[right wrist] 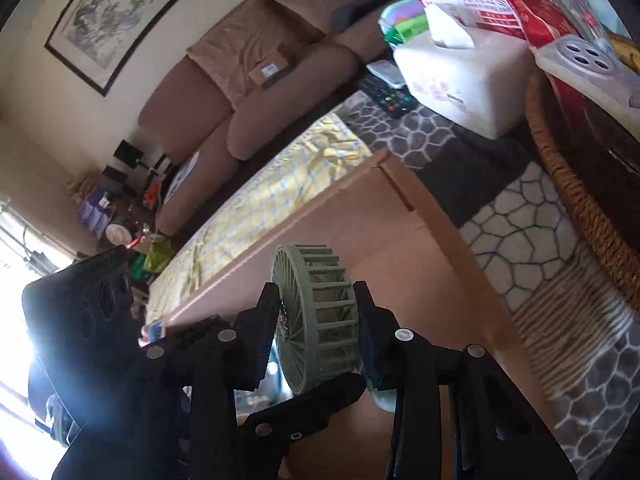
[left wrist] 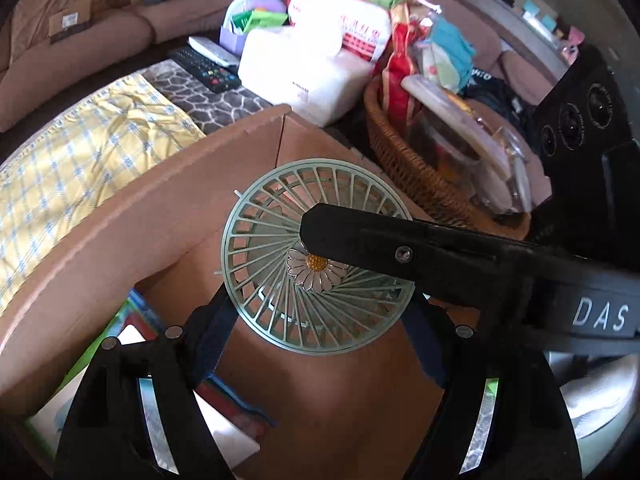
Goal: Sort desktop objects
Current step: 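Carry the fan into the cardboard box and open the right gripper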
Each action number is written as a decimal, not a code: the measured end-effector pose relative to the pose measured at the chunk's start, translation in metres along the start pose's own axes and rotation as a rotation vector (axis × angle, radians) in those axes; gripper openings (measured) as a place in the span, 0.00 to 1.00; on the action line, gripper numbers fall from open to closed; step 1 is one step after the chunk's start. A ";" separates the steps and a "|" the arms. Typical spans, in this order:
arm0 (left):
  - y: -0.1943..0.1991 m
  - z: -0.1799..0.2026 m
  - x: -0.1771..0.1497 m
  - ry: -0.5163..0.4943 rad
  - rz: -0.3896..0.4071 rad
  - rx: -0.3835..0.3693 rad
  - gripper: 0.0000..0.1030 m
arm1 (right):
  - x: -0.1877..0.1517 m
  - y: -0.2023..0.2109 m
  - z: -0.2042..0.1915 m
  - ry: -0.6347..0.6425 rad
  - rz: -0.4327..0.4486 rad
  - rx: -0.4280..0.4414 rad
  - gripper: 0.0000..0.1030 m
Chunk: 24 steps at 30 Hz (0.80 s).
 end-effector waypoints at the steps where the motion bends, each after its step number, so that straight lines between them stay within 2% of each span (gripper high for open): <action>1: -0.011 0.001 0.001 -0.009 -0.010 0.023 0.79 | 0.003 -0.004 0.011 -0.011 -0.013 -0.037 0.36; 4: -0.031 -0.001 0.003 -0.001 -0.035 0.048 0.78 | 0.009 -0.014 0.010 0.125 -0.070 -0.205 0.38; 5: -0.036 -0.005 0.002 0.004 -0.042 0.057 0.76 | 0.008 -0.020 0.011 0.145 -0.101 -0.244 0.35; 7: -0.043 -0.016 -0.001 -0.006 -0.043 0.128 0.75 | 0.005 -0.027 0.014 0.167 -0.145 -0.300 0.32; 9: -0.042 -0.025 -0.006 -0.018 -0.035 0.171 0.75 | 0.003 -0.027 0.011 0.233 -0.151 -0.368 0.35; 12: -0.022 -0.035 -0.010 -0.012 -0.018 0.182 0.75 | -0.003 -0.020 -0.002 0.308 -0.129 -0.394 0.37; 16: 0.035 -0.045 -0.027 -0.041 0.056 0.209 0.78 | -0.008 -0.002 -0.020 0.374 -0.096 -0.464 0.37; 17: 0.051 -0.050 -0.033 -0.043 0.076 0.210 0.78 | -0.009 0.003 -0.024 0.375 -0.086 -0.461 0.37; 19: 0.086 -0.065 -0.052 -0.022 0.105 0.200 0.86 | -0.012 0.016 -0.036 0.345 -0.064 -0.416 0.37; 22: 0.142 -0.102 -0.090 0.024 0.164 0.231 0.97 | -0.024 0.025 -0.068 0.331 -0.063 -0.302 0.45; 24: 0.176 -0.137 -0.125 0.099 0.188 0.250 1.00 | -0.038 0.024 -0.095 0.366 -0.072 -0.259 0.51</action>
Point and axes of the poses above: each gripper's, at about its wrist camera, not at the fingertips, and y roughly against the way its jaws point, z to its right, x to its top, the point moved 8 cm from there along -y, roughly the way its jaws point, and after that the axes turned 15 degrees about x, right-handed, at the moved point
